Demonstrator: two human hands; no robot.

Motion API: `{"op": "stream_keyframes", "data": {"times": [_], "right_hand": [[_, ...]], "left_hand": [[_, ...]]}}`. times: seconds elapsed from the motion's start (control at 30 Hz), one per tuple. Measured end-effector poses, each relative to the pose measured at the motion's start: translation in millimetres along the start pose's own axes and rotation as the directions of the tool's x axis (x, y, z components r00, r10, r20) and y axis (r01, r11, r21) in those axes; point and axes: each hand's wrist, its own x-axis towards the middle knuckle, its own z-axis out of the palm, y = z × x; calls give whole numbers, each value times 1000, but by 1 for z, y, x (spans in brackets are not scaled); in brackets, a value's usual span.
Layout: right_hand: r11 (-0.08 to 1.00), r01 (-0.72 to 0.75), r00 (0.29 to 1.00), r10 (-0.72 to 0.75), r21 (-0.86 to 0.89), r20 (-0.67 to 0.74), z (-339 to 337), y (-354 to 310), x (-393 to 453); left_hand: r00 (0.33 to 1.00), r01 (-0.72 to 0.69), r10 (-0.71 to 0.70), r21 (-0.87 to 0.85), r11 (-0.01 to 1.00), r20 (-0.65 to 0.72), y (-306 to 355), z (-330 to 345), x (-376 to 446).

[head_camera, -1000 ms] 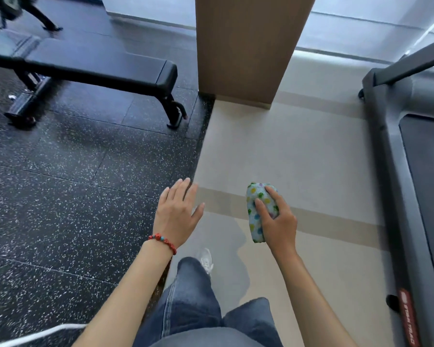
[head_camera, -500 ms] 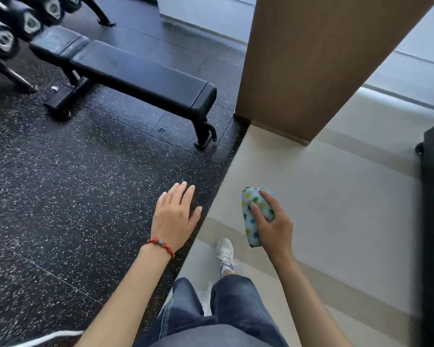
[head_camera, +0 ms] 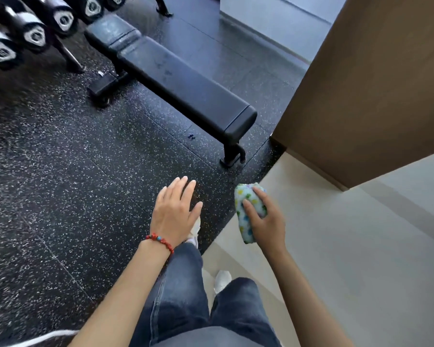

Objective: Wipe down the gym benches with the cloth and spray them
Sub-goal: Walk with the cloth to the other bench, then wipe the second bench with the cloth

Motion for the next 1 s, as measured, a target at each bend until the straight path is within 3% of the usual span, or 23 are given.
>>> {"op": "stream_keyframes", "data": {"times": [0.17, 0.53, 0.8, 1.0], "right_hand": [[1000, -12, 1000, 12, -15, -10, 28, -14, 72], [974, -205, 955, 221, 100, -197, 79, -55, 224], [939, -307, 902, 338, 153, -268, 99, -24, 305], [901, -399, 870, 431, 170, -238, 124, 23, 370]], "left_hand": [[999, -28, 28, -13, 1000, 16, -28, 4, 80], [978, -202, 203, -20, 979, 44, -94, 3, 274], [967, -225, 230, -58, 973, 112, -97, 55, 359], [946, -268, 277, -73, 961, 167, -91, 119, 420]]}}
